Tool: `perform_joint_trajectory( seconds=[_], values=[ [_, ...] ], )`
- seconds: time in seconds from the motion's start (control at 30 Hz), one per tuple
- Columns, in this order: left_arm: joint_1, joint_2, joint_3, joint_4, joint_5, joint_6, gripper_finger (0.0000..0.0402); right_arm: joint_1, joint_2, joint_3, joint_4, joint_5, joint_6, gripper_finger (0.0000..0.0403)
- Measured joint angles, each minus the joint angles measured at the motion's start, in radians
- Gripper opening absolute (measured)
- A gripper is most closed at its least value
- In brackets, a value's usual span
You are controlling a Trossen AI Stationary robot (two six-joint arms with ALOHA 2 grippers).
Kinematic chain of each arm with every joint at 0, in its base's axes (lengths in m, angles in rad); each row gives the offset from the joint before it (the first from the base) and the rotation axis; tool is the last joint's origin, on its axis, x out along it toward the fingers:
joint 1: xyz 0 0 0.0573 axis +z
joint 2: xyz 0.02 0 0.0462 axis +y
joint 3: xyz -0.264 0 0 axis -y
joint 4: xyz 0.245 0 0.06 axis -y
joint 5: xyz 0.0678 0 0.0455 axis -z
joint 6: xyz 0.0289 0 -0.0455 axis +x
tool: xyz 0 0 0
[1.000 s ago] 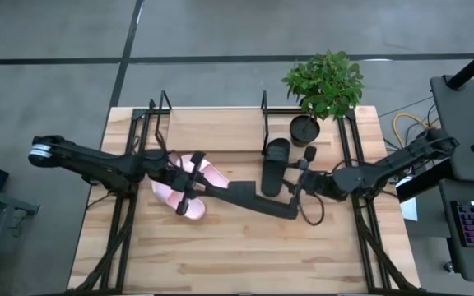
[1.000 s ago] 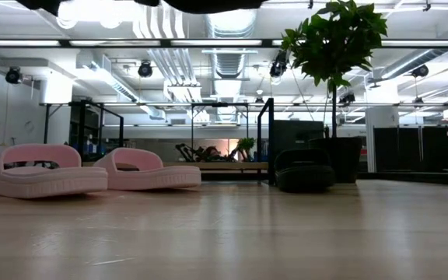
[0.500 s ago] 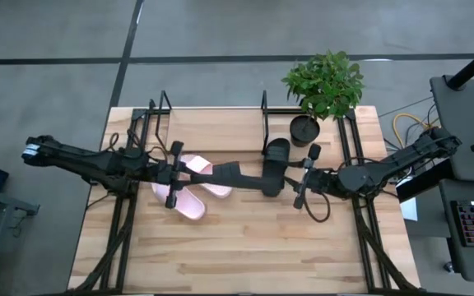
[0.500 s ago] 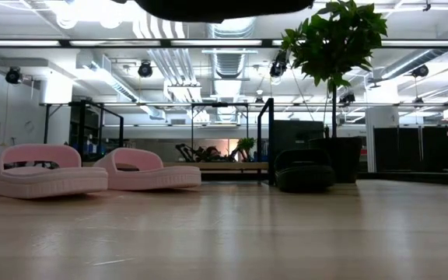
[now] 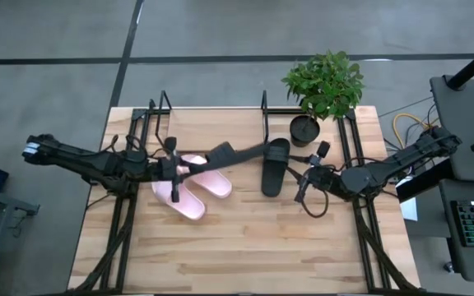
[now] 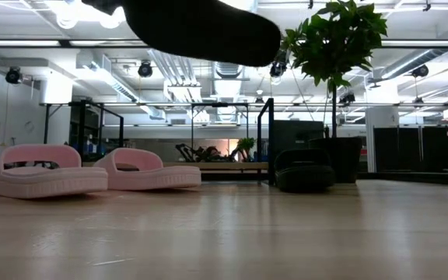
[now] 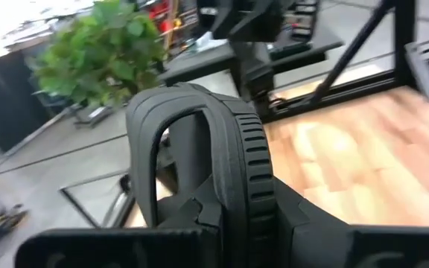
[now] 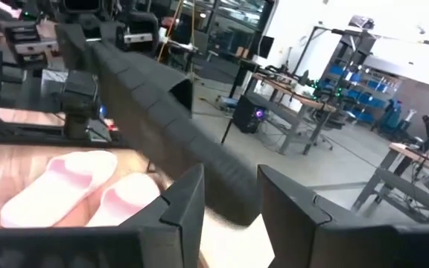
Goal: Pick and place slides into the shelf
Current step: Put the right black slipper on the shelf
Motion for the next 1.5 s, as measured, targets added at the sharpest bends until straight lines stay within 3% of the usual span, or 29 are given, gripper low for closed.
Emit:
perform_joint_trajectory(
  seconds=[0.17,0.37,0.73,1.1,1.23,1.37,1.5],
  values=[
    [-0.002,0.011,0.000,-0.012,-0.102,0.000,0.0025,0.003,0.002,-0.001,-0.083,0.000,0.096,0.0111],
    [-0.001,0.048,0.002,-0.055,-0.401,0.009,0.0025,0.002,0.013,-0.016,-0.106,0.000,0.161,0.0113],
    [-0.001,0.179,0.001,-0.120,-0.818,0.059,0.0025,0.002,0.014,-0.024,-0.107,0.000,0.161,0.0102],
    [0.002,0.344,-0.010,-0.113,-1.057,0.047,0.0025,0.002,0.014,-0.036,-0.108,0.000,0.161,0.0091],
    [0.031,0.393,-0.023,-0.115,-1.066,-0.005,0.0025,0.002,0.014,-0.039,-0.108,0.000,0.161,0.0091],
    [0.089,0.431,-0.025,-0.198,-0.948,-0.140,0.0025,0.002,0.014,-0.040,-0.107,0.000,0.162,0.0093],
    [0.149,0.451,-0.001,-0.393,-0.862,-0.330,0.0025,0.002,0.014,-0.041,-0.108,0.000,0.162,0.0088]
  ],
)
